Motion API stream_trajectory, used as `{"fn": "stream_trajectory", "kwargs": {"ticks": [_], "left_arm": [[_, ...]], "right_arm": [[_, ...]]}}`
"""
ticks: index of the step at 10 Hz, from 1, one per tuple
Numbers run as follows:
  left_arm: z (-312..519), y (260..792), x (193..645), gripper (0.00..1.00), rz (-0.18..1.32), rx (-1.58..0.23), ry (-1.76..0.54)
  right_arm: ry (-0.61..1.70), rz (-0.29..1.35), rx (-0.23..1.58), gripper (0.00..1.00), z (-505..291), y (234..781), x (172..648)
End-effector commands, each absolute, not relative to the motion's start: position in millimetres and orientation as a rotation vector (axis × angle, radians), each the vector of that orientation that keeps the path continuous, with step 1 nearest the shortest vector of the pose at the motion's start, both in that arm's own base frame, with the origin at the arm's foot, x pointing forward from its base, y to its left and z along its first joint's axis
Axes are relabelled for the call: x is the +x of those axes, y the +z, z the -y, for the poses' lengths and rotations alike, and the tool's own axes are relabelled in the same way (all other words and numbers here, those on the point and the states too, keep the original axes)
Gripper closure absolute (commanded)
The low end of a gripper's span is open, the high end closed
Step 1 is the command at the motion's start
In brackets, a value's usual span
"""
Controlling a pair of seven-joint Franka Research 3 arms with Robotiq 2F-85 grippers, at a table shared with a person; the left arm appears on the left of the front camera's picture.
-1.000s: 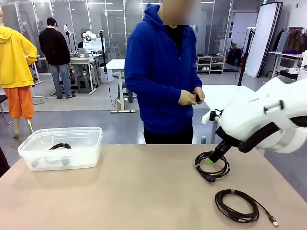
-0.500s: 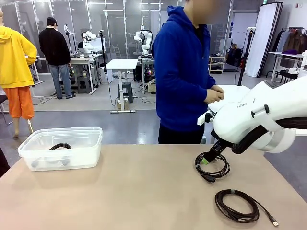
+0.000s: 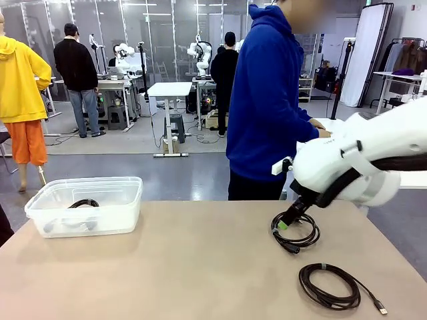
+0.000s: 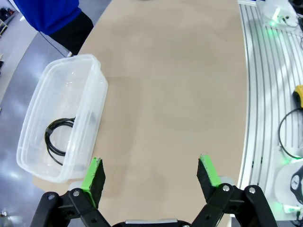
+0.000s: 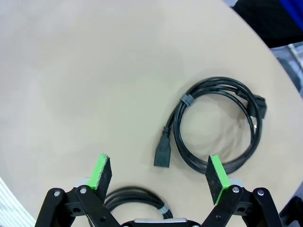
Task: Organize and store the cables.
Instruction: Place the Power Cable into the Organizing box.
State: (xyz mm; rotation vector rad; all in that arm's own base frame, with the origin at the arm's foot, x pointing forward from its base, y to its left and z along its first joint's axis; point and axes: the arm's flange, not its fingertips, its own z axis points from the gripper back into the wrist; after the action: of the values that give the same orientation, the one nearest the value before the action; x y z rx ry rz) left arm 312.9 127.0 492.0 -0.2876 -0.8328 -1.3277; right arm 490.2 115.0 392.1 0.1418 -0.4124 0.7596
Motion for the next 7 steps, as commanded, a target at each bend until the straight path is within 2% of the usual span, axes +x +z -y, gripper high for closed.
{"fn": "stream_trajectory", "kwargs": {"ticks": [1,5,7], "left_arm": [[-126,492,311,0.01,0.853,-0.297,-1.338],[-126,492,311,0.01,0.853,-0.297,-1.338],[-126,492,311,0.01,0.853,-0.297,-1.338]], "right_arm": [[0.703,0.296,0.179,0.00,-141,403,540],[0.469,0.179,0.073,0.00,-160,365,588],[0.412,0.137,0.075,0.00,-163,349,594]]}}
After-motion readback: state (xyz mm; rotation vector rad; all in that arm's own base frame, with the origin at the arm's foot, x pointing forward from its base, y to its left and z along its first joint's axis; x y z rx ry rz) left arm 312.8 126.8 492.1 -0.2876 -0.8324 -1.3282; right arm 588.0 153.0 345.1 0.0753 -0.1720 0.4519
